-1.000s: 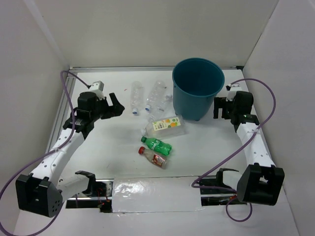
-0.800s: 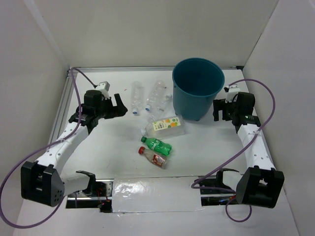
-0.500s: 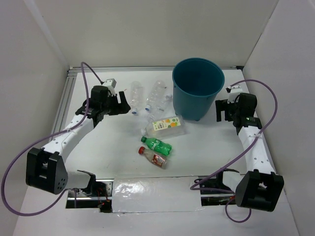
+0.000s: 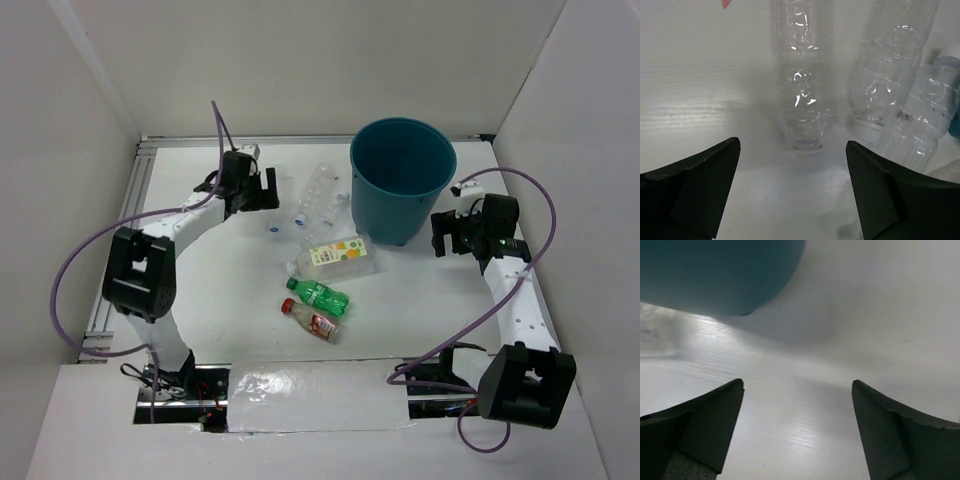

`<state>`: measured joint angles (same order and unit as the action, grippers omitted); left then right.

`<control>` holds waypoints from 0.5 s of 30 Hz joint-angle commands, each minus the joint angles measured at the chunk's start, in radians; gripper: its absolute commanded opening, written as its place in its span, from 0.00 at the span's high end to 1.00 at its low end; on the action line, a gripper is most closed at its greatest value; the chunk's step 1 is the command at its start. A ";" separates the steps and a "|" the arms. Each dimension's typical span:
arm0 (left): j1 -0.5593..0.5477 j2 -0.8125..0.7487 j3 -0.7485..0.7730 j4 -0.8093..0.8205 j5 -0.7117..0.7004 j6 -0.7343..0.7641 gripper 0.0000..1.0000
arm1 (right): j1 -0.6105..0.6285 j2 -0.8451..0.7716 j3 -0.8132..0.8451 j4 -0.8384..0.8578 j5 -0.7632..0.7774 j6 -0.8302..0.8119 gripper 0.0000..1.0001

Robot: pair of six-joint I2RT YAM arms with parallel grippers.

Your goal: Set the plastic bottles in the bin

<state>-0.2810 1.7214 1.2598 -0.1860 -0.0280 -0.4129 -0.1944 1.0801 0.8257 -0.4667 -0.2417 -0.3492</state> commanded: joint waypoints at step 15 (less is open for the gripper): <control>-0.061 0.445 0.366 -0.035 -0.176 0.054 0.24 | -0.004 -0.192 -0.060 0.002 -0.590 -0.220 0.00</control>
<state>-0.3439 2.1487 1.5936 -0.2035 -0.1764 -0.3817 -0.1944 0.9340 0.7815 -0.4969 -0.6483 -0.4767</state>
